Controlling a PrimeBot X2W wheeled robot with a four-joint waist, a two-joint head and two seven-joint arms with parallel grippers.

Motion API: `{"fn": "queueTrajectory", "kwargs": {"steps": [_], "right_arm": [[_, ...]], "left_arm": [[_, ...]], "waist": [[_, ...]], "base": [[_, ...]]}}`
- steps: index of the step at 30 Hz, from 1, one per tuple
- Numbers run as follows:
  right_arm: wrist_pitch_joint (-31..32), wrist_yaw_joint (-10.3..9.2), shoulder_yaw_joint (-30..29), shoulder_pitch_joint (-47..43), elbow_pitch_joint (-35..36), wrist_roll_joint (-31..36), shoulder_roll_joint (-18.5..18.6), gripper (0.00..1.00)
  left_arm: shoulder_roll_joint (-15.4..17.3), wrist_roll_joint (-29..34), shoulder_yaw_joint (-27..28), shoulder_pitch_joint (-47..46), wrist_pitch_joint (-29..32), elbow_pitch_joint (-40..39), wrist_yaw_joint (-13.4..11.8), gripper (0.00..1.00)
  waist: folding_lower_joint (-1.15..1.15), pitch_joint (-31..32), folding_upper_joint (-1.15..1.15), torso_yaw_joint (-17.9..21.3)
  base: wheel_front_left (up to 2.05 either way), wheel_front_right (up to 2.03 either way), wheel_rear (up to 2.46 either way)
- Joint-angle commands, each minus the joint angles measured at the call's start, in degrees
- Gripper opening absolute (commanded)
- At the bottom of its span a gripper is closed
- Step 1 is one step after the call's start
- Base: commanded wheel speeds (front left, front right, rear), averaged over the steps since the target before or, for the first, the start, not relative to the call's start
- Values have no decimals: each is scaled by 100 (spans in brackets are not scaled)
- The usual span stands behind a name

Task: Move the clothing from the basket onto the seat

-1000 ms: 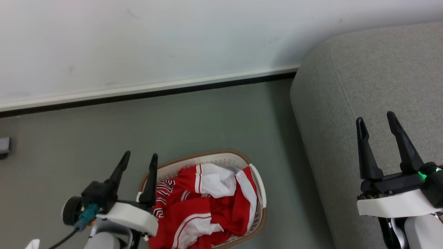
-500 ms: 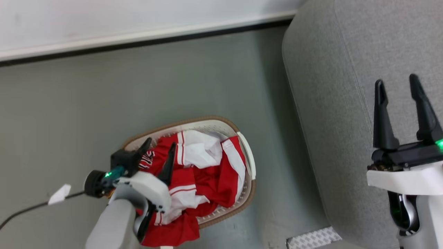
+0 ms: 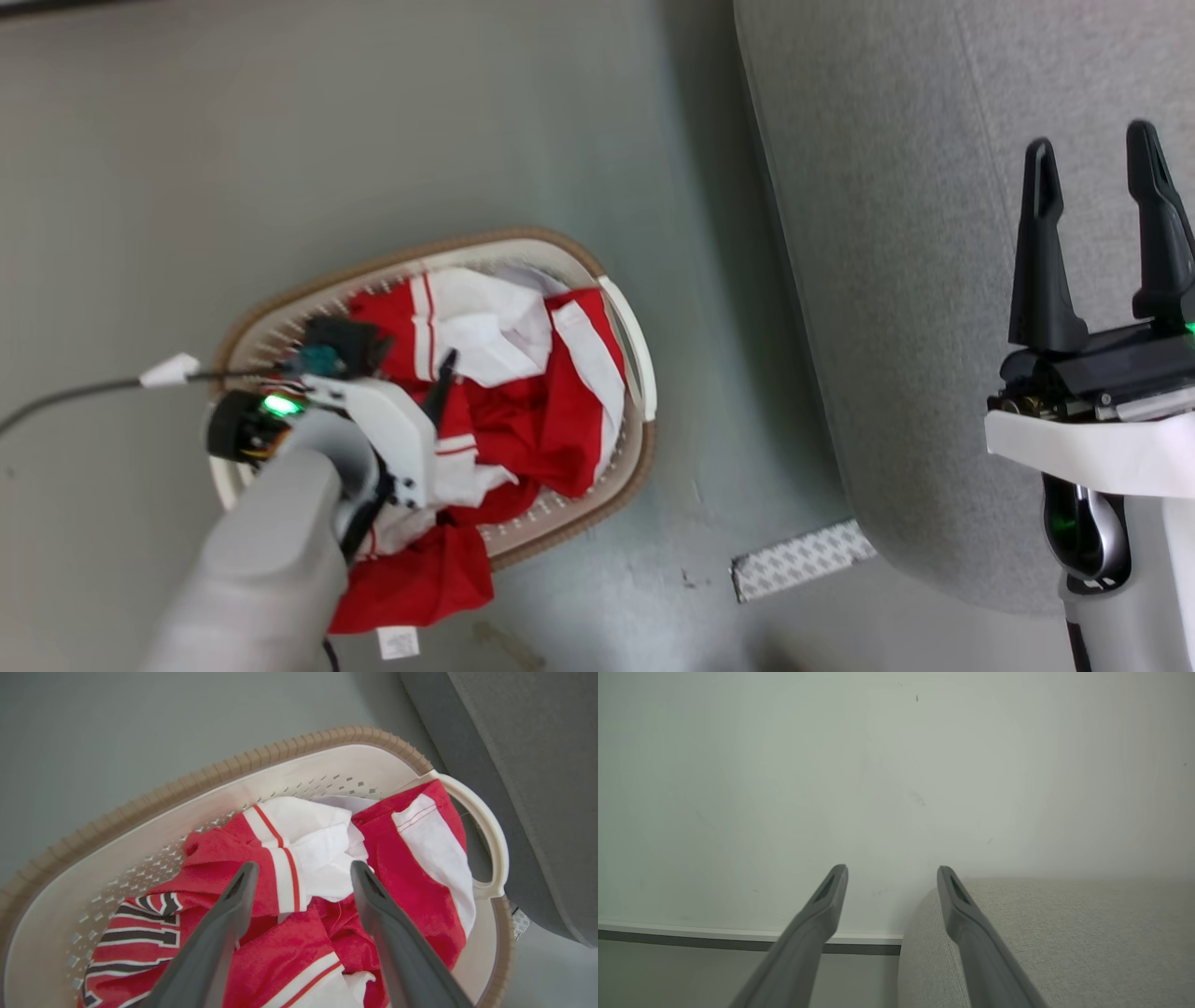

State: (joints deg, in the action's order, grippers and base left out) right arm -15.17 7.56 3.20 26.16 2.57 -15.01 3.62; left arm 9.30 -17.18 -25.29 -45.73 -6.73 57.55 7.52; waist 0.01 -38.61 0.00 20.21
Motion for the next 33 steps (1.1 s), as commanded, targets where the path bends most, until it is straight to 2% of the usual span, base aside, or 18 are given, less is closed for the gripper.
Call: {"fn": "queueTrajectory", "kwargs": {"steps": [1, 7, 12, 21, 22, 23, 24, 33], "right_arm": [[3, -14, 16, 83, 36, -53, -23, 100], [3, -14, 93, 230, 73, -102, -69, 100], [3, -14, 132, 304, 102, -233, -76, 100], [3, -14, 230, 362, 153, -455, -77, 100], [3, -14, 234, 363, 149, -460, -77, 100], [3, -14, 243, 359, 147, -465, -77, 100], [3, -14, 248, 359, 139, -469, -77, 100], [3, -14, 218, 381, 54, -354, -74, 100]], "left_arm": [[85, -92, -43, -86, 58, 94, -9, 100], [297, -393, -266, -555, 295, 603, -10, 100], [341, -518, -340, -889, 421, 936, -9, 100], [407, -422, -546, -1292, 716, 1396, -83, 100], [406, -425, -553, -1306, 717, 1419, -85, 94], [400, -431, -562, -1313, 710, 1440, -85, 44], [392, -439, -570, -1319, 698, 1455, -83, 0], [189, -536, -660, -1230, 416, 1523, -34, 0]], "waist": [[-1, -251, 0, 140], [-1, -531, 0, 343], [-1, -756, 0, 499], [-1, -1003, 0, 673], [-1, -1006, 0, 678], [-1, -1004, 0, 679], [-1, -998, 0, 678], [-1, -724, 0, 515]], "base": [[0, 0, 0], [0, 0, 0], [0, 0, 0], [0, 0, 0], [0, 0, 0], [0, 0, 0], [0, 0, 0], [0, 0, 0]]}}
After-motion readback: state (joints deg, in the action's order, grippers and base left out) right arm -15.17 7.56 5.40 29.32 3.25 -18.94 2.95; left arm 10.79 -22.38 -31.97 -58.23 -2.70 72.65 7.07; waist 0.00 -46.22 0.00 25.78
